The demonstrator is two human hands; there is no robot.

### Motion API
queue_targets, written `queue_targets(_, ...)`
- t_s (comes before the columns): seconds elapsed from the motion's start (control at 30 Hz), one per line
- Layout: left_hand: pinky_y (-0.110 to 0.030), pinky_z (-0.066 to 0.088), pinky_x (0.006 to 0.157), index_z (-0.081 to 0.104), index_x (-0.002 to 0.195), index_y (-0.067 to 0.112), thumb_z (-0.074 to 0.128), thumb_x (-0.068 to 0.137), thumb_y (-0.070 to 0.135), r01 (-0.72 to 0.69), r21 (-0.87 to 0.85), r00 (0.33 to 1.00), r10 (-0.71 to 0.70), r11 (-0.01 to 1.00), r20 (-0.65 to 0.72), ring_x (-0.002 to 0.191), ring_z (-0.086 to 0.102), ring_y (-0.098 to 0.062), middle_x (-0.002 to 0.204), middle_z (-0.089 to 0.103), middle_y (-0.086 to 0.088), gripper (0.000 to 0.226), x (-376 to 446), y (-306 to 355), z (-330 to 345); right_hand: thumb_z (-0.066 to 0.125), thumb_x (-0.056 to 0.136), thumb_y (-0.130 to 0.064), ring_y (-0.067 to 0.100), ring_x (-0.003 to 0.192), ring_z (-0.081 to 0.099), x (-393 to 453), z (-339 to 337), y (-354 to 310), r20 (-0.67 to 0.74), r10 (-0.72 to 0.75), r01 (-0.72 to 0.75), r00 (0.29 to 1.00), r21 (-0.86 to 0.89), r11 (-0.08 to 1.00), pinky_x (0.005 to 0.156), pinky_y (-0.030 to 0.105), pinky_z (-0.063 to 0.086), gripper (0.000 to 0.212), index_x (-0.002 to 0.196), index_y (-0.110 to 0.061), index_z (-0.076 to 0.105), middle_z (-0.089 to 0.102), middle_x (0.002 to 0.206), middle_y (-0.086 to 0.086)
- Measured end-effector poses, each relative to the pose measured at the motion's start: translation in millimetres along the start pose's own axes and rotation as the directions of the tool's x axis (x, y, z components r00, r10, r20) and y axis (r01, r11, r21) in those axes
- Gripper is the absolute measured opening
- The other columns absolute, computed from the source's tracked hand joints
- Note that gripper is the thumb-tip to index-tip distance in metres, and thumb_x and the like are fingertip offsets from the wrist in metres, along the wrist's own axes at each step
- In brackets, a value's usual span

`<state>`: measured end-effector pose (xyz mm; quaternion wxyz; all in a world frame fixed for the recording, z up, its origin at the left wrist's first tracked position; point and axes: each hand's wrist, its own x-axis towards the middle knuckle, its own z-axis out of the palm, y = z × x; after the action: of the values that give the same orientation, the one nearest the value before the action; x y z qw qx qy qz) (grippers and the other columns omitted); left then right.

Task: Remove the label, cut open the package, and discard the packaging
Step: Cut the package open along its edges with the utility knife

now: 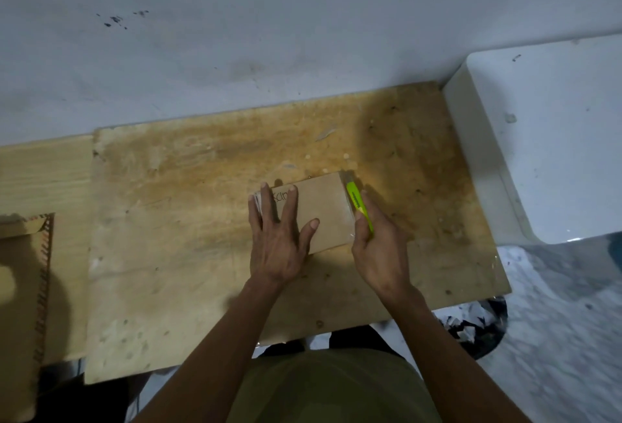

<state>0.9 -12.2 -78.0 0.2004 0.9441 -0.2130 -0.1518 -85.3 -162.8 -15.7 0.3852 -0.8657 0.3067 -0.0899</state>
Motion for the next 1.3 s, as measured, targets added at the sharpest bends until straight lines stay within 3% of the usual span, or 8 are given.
queue_targets(0.13,-0.058,-0.004,0.122,0.019,0.158,0.022,0.027,0.099,0.064,-0.049,0.091,0.999,0.051,0.995,-0.013,0.152,-0.011,-0.044,0.166,0.0,-0.022,0.073,2.1,-4.9,7.2,0.047,0.101,-0.02,0.039,0.096,0.066,-0.5,7.4,3.5,-0.004,-0.008,0.008,1.0,-0.054,0.998,0.077,0.038,0.054,0.044,0.144,-0.019,0.047,0.068,0.114,0.02)
queue_targets(0.57,-0.053,-0.003,0.119,0.022,0.158,0.022,0.025,0.097,0.066,-0.047,0.102,0.998,0.052,0.994,-0.046,0.151,-0.012,-0.047,0.167,0.0,-0.018,0.075,0.0,-3.6,9.2,0.043,0.101,-0.02,0.033,0.081,0.064,12.3,7.3,1.9,0.032,-0.002,0.005,0.999,-0.097,0.995,0.068,0.037,0.054,0.046,0.147,-0.021,0.042,0.068,0.099,0.018)
queue_targets(0.83,-0.057,-0.002,0.122,0.019,0.159,0.02,0.021,0.099,0.067,-0.054,0.163,0.998,0.058,0.985,-0.019,0.151,-0.008,-0.046,0.166,0.001,-0.021,0.076,3.7,-10.0,15.3,0.044,0.1,-0.015,0.041,0.085,0.067,18.1,3.3,-8.4,0.064,-0.01,0.022,0.998,-0.192,0.981,0.068,0.036,0.052,0.043,0.143,-0.015,0.048,0.07,0.1,0.022)
queue_targets(1.1,-0.062,0.005,0.118,0.022,0.158,0.019,0.025,0.096,0.066,-0.008,0.077,1.0,0.01,0.997,-0.029,0.149,-0.011,-0.051,0.165,0.003,-0.022,0.078,-2.3,2.6,6.9,0.047,0.095,-0.011,0.038,0.086,0.068,-5.0,-10.8,-5.6,0.127,0.001,0.037,0.992,-0.3,0.953,0.07,0.036,0.051,0.046,0.14,-0.015,0.049,0.072,0.096,0.017)
queue_targets(1.3,-0.063,0.006,0.118,0.018,0.158,0.021,0.023,0.093,0.068,0.016,0.039,1.0,-0.015,0.999,-0.004,0.149,-0.015,-0.049,0.166,-0.001,-0.018,0.08,-3.0,6.4,3.1,0.045,0.097,-0.011,0.037,0.077,0.067,-27.8,-15.8,2.4,0.14,0.003,0.037,0.99,-0.284,0.958,0.061,0.034,0.046,0.044,0.141,-0.013,0.049,0.069,0.086,0.017)
